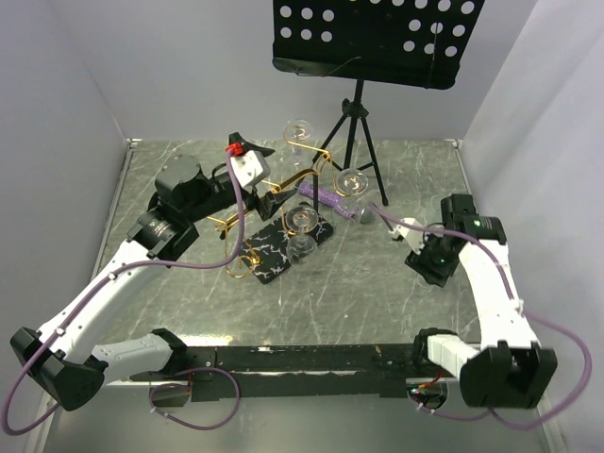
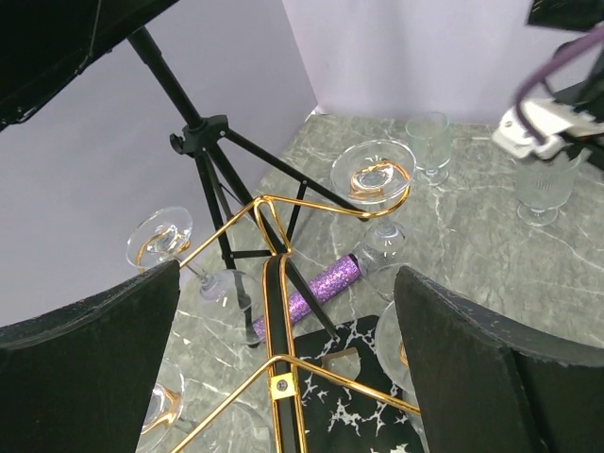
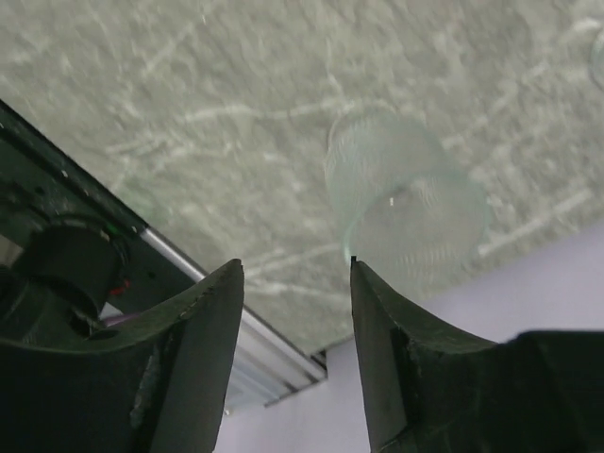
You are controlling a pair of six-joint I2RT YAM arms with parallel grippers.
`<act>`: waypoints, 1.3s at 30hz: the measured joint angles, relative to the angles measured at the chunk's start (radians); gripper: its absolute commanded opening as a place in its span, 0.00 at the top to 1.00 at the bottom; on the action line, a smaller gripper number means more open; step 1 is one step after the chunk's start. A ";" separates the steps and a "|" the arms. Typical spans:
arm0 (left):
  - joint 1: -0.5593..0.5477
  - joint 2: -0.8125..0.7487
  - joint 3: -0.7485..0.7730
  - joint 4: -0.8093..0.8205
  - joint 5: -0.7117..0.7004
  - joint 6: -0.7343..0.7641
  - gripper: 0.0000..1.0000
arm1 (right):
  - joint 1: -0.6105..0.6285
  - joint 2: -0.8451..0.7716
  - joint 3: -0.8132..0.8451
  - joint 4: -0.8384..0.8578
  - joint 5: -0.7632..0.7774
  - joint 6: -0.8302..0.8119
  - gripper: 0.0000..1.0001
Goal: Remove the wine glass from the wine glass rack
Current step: Adjust the wine glass at the center of the board.
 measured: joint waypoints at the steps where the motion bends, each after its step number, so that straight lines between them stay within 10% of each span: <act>1: 0.000 0.003 0.000 -0.001 0.000 0.000 0.00 | -0.001 0.032 0.000 0.015 -0.016 0.007 0.47; 17: 0.006 0.013 0.001 -0.016 0.000 0.004 0.00 | -0.051 0.199 -0.004 0.137 -0.043 0.087 0.59; 25: 0.014 0.013 0.001 -0.015 0.000 0.005 0.00 | -0.067 0.201 -0.024 0.154 -0.047 0.124 1.00; 39: 0.018 0.016 0.001 -0.015 0.000 0.004 0.00 | -0.118 0.394 0.166 0.238 -0.010 0.156 1.00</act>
